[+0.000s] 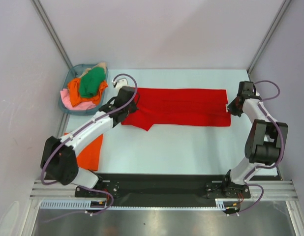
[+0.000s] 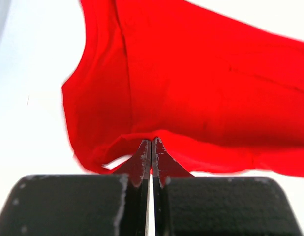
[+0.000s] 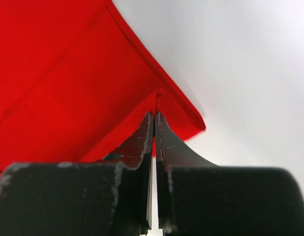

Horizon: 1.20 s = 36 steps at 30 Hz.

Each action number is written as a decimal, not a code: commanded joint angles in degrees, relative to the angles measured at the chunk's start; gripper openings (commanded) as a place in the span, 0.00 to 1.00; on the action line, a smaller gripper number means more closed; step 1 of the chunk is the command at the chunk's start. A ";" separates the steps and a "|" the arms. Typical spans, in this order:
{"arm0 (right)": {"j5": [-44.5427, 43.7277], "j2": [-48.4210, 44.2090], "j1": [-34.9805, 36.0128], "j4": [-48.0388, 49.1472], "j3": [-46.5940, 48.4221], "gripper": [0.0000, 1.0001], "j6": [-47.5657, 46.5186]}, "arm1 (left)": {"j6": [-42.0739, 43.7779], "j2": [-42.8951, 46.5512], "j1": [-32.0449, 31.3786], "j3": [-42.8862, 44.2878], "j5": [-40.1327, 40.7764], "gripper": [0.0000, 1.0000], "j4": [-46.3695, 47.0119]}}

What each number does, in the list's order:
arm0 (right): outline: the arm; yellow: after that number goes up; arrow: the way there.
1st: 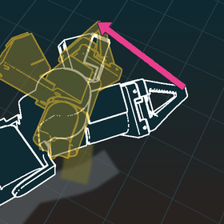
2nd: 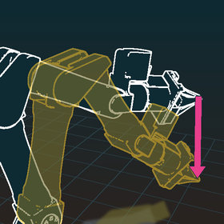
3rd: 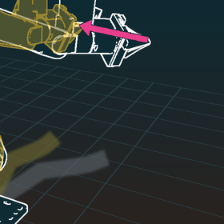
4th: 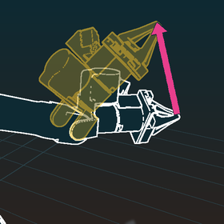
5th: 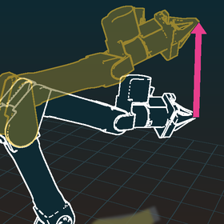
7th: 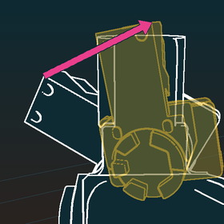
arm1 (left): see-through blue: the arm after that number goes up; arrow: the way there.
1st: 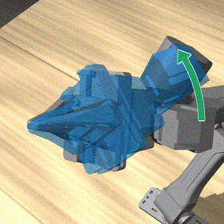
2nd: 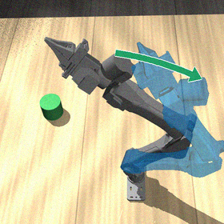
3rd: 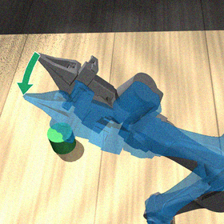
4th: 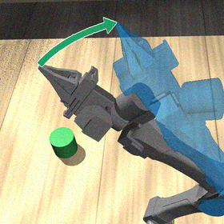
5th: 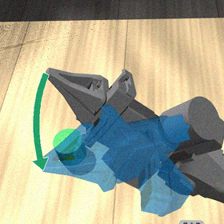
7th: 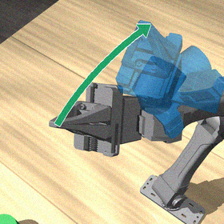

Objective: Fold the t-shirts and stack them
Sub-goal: Fold the tshirt

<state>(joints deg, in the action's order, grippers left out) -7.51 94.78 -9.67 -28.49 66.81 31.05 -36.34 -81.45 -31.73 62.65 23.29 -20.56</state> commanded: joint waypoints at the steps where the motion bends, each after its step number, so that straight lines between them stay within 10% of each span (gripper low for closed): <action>1: 2.93 5.30 -0.44 2.38 5.25 0.00 -2.92 | 3.20 -4.67 2.71 6.86 -2.37 0.00 2.27; 36: 5.22 20.00 -2.19 1.60 21.26 0.00 -4.68 | 9.18 -32.19 9.49 27.69 -10.89 0.00 3.77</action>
<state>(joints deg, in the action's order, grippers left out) -2.07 113.91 -11.27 -26.79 85.27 27.27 -28.73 -113.30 -22.74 87.07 13.10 -18.06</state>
